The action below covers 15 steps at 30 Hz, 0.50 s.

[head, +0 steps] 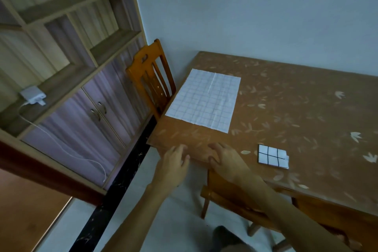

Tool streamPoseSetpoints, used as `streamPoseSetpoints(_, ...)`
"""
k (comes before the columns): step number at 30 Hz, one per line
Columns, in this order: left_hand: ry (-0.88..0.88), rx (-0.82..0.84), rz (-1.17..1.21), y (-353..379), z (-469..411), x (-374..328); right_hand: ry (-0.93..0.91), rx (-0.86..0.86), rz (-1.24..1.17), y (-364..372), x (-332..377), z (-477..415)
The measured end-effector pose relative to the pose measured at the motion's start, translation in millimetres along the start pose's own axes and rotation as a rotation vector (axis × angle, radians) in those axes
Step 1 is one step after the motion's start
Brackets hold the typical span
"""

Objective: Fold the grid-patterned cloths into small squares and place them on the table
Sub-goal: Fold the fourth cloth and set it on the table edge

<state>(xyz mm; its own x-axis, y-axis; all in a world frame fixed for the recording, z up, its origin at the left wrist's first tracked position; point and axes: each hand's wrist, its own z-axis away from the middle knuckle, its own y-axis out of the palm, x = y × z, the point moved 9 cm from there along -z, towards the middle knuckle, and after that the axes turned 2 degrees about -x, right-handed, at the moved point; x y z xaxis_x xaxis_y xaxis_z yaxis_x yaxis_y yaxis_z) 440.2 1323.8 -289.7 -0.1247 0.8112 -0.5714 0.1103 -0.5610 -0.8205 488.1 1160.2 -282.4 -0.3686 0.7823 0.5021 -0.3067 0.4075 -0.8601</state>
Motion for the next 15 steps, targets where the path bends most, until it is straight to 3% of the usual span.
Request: streamPoseSetpoints(15, -0.117, 0.093, 0.009, -27, -87, 97, 0.016, -0.022, -0.021, 25, 26, -109)
